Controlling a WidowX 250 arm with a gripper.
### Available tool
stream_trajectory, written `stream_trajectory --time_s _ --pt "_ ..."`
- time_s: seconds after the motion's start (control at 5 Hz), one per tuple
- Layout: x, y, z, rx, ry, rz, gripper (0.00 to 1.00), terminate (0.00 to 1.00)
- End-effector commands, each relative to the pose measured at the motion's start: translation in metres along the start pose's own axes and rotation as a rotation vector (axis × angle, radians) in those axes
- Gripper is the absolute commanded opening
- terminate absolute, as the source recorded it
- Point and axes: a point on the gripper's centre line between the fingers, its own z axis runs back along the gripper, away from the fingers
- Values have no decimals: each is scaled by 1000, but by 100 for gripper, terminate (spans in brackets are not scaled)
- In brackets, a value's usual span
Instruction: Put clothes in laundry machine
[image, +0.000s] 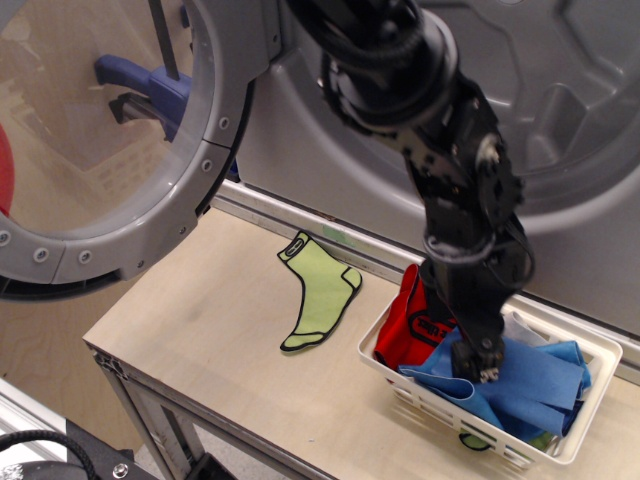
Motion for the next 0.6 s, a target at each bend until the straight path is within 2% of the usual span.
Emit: stream_trajectory --time_s 0.0,0.4 --pt "5 -9 -19 28 -9 65 100 0" --pt "10 -1 -40 90 -8 178 100 0"
